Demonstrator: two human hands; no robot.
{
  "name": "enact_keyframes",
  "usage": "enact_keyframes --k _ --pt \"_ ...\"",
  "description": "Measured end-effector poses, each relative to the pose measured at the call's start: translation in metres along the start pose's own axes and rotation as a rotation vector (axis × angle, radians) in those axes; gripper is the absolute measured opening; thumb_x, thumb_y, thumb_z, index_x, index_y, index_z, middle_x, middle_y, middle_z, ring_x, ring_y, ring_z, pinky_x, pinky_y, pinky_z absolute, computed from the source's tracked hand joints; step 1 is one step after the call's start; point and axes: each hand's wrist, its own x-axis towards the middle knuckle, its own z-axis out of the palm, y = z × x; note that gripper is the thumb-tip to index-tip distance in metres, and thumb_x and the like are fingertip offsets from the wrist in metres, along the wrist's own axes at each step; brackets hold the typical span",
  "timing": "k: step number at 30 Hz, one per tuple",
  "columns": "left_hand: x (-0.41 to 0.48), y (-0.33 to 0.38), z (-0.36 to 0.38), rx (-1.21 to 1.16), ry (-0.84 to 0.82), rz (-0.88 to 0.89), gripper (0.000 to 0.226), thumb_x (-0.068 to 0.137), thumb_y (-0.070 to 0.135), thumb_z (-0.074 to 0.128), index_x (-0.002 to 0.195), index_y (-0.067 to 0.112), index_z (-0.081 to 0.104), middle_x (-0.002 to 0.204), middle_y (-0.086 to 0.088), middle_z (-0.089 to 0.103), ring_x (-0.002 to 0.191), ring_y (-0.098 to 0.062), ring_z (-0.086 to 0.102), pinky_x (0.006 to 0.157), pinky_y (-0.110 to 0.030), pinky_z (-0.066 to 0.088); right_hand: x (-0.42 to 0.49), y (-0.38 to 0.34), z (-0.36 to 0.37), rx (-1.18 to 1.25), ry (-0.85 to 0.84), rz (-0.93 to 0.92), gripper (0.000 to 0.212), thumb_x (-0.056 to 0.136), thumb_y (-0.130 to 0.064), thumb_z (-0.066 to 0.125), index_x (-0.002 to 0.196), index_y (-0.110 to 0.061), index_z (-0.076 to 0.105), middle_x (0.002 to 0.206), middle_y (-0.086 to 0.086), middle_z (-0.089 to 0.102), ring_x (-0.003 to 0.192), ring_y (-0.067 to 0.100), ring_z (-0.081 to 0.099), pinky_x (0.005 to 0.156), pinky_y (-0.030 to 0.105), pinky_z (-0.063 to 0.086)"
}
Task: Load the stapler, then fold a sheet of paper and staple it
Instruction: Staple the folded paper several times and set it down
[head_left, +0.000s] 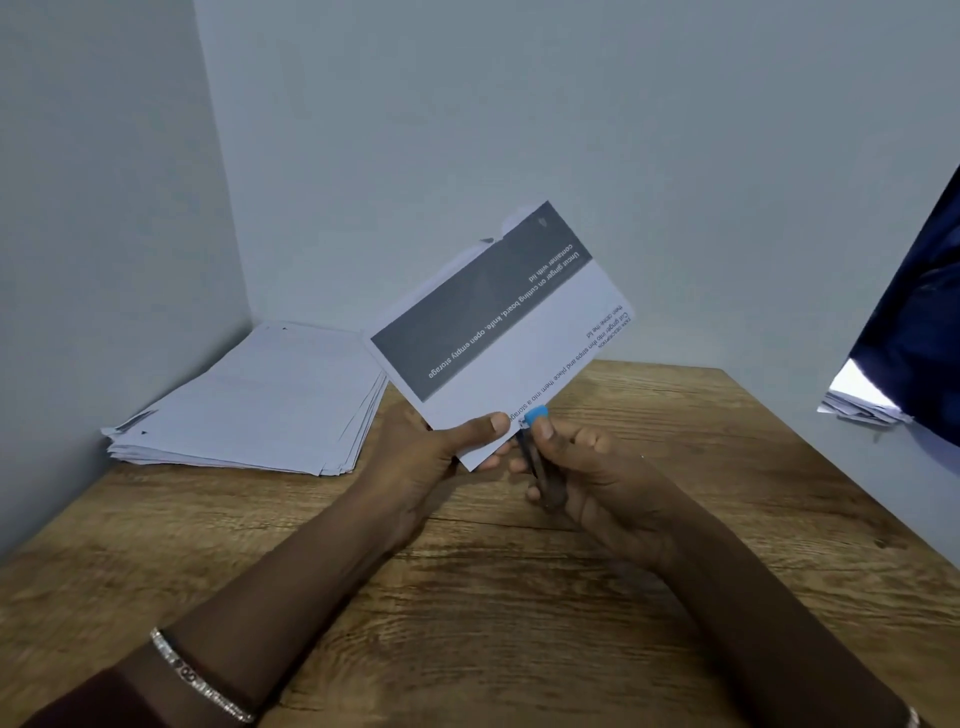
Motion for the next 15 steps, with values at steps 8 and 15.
enact_keyframes --k 8,15 --pt "-0.006 0.010 0.004 0.334 0.027 0.201 0.029 0.074 0.020 0.090 0.100 0.016 0.077 0.091 -0.003 0.082 0.079 -0.020 0.079 0.067 -0.033 0.063 0.001 0.001 0.001 -0.116 0.036 -0.099 0.034 0.090 -0.029 0.063 0.111 -0.004 0.073 0.089 0.006 0.076 0.076 0.016 0.052 0.069 0.023 0.047" --pt "-0.006 0.016 0.003 0.413 -0.018 0.246 0.022 0.076 0.014 0.088 0.095 0.010 0.077 0.078 0.000 0.081 0.066 -0.015 0.077 0.058 -0.018 0.056 -0.001 0.001 0.004 -0.177 0.095 -0.164 0.026 0.084 -0.024 0.067 0.094 -0.001 0.073 0.074 0.004 0.069 0.057 0.008 0.053 0.054 0.014 0.044"
